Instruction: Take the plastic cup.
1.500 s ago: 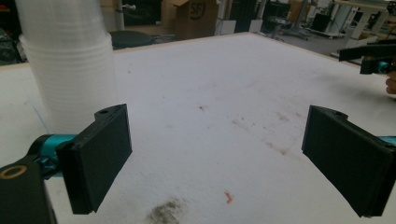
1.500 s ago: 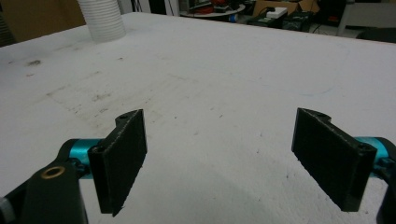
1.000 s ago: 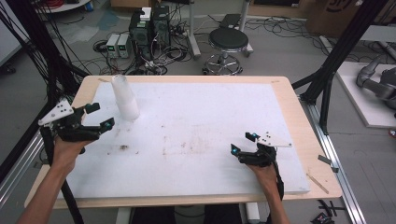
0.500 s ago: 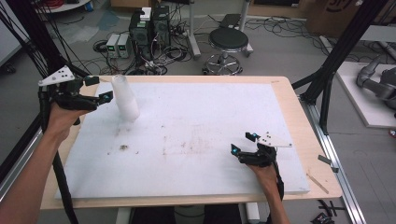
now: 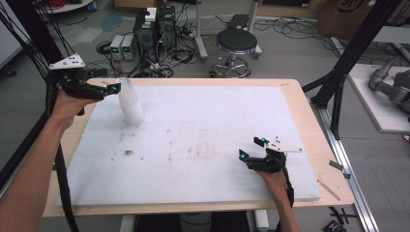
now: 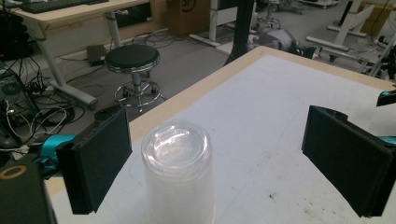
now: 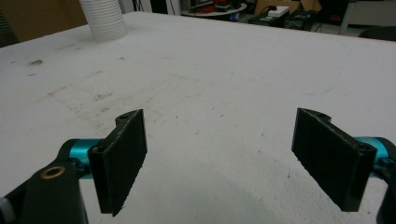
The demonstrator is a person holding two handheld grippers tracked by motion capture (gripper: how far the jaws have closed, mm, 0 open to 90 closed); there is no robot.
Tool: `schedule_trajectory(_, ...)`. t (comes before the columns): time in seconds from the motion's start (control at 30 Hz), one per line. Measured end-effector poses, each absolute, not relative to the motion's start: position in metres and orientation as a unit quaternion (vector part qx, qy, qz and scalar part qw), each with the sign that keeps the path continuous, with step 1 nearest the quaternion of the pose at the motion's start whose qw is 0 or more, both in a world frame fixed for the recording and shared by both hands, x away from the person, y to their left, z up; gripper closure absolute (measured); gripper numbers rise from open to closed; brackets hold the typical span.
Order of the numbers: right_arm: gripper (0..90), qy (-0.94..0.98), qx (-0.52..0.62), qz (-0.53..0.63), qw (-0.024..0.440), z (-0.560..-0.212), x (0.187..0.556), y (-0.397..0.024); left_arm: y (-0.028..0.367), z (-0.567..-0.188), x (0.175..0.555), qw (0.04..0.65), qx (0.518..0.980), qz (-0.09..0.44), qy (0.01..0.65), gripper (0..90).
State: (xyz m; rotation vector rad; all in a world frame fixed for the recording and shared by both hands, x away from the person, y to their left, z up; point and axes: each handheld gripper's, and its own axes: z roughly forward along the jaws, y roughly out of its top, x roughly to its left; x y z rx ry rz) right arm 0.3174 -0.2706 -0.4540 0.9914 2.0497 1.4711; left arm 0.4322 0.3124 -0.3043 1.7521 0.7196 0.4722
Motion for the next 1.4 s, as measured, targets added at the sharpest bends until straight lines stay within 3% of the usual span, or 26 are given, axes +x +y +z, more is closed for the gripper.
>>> schedule_trajectory(0.23,18.1,0.739,0.356,0.530,0.215,-0.454,0.317,-0.271,0.306,-0.297,0.449,0.539,0.757,0.199,0.312,8.2)
schedule_trajectory(0.9,18.1,0.740,0.358,0.527,0.214,-0.454,0.318,-0.270,0.288,-0.326,0.476,0.445,0.789,0.174,0.386,8.5)
schedule_trajectory(1.4,18.1,0.740,0.360,0.527,0.212,-0.454,0.318,-0.270,0.277,-0.336,0.484,0.391,0.811,0.173,0.401,12.6)
